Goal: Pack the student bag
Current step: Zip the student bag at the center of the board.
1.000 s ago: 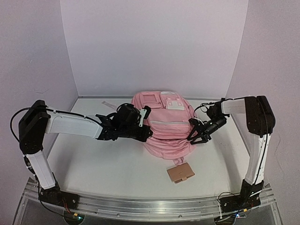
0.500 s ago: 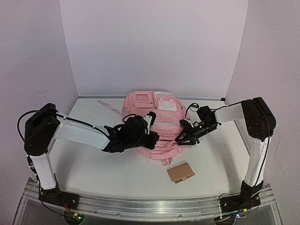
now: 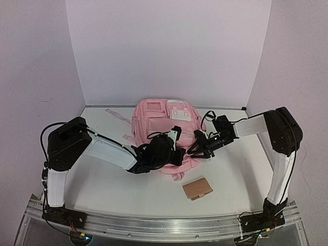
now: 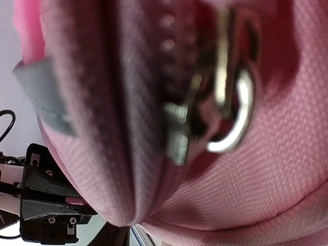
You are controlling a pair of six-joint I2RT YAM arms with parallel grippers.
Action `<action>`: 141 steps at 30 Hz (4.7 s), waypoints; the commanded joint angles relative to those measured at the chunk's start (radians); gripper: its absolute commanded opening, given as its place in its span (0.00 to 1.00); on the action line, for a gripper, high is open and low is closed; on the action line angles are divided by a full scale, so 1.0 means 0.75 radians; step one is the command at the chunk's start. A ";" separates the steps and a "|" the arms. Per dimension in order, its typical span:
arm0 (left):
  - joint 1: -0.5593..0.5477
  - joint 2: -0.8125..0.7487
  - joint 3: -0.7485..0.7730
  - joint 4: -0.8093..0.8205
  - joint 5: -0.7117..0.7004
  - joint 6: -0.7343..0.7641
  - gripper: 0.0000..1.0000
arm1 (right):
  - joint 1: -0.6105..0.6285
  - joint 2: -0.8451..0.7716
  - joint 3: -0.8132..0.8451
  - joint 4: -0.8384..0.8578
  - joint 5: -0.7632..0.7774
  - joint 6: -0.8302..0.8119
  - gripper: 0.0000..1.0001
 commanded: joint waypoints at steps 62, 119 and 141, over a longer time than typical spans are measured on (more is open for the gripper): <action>0.006 -0.624 -0.208 -0.501 -0.133 -0.031 0.64 | 0.178 -0.246 0.172 -0.549 0.568 -0.746 0.36; 0.064 -0.516 -0.168 -0.831 -0.582 0.833 0.01 | 0.016 -0.286 0.292 -0.595 0.536 -0.728 0.00; -0.121 -0.348 0.026 -0.595 -0.246 1.092 0.45 | 0.262 -0.351 0.251 -0.543 0.403 -0.556 0.00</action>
